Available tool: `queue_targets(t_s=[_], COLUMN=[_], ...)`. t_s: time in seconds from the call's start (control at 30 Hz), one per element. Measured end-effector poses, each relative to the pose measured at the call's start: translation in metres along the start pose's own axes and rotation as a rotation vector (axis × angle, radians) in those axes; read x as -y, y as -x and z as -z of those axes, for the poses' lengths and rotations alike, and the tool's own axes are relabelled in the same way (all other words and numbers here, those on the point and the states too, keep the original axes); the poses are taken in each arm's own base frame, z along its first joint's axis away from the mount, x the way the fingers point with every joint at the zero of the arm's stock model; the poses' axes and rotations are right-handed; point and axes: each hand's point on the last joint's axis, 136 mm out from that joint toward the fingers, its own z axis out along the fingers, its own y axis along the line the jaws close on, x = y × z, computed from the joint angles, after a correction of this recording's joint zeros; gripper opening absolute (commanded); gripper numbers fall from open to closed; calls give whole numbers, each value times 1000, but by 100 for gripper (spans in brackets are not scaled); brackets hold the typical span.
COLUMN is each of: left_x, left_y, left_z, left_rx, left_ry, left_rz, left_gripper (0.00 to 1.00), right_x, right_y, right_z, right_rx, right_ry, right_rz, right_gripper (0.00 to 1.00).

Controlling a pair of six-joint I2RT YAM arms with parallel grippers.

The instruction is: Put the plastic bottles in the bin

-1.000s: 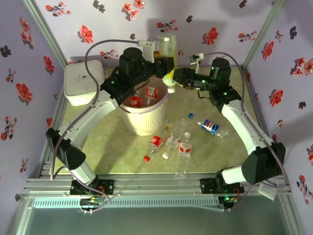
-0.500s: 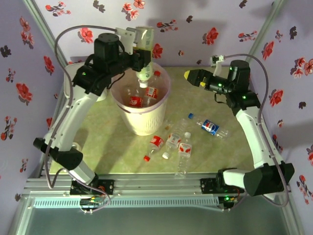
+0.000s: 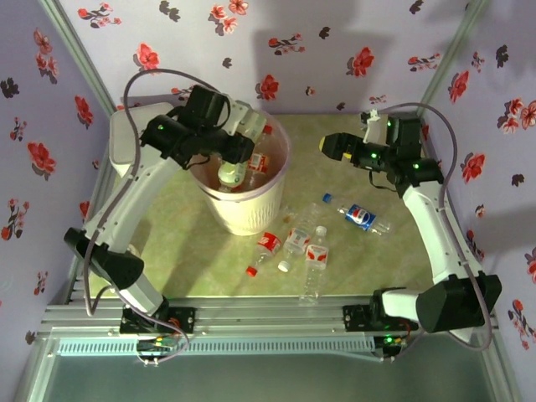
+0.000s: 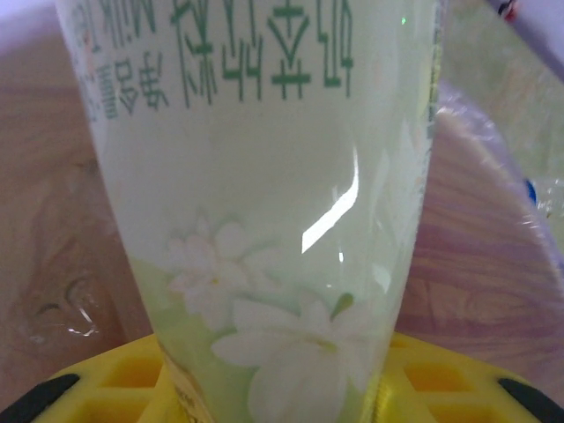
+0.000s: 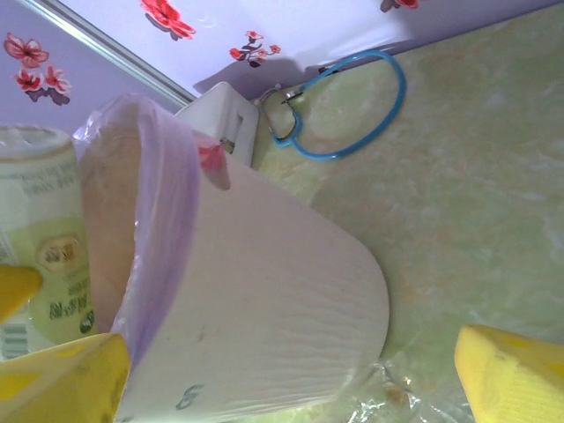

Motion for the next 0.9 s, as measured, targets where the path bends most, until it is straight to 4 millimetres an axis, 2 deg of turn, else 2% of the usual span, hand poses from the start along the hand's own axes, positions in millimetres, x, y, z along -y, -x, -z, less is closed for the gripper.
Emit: queue_targets(t_s=[0.1,0.17,0.27,0.37,0.43,0.53,0.67,0.73,0.8,0.9], left_x=[6,12,23,27,28,31,32,31,31,31], left_y=[-13,-20,-27,-29,-29,-22,-4,1,6,6], left_z=[-15,-28,-48,-58,-60,-54,-35,-23,-9,2], left_rx=[-66,-105,-151,-174,-180,-160,-95,-65,-26,3], left_ry=[-15,-27,-68,-78,-86,-93,-87,-77,-69,-58], left_rz=[-9,-23,-46,-58,-62,-70,-79,-82,-79,-68], left_gripper=[28,34,56,75,82,88,89,85,75,60], right_x=[6,9,16,22,25,28,33,34,36,38], right_y=[-1,-3,-6,-7,-6,-7,-10,-11,-13,-14], right_z=[-3,-5,-7,-6,-5,-4,-5,-6,-7,-9], right_rx=[-8,-12,-21,-22,-20,-21,-29,-34,-40,-45], right_ry=[-14,-23,-42,-59,-69,-84,-95,-97,-100,-102], right_rz=[-7,-13,-27,-40,-44,-45,-52,-56,-60,-65], right_gripper=[95,96,95,95,95,95,95,95,96,95])
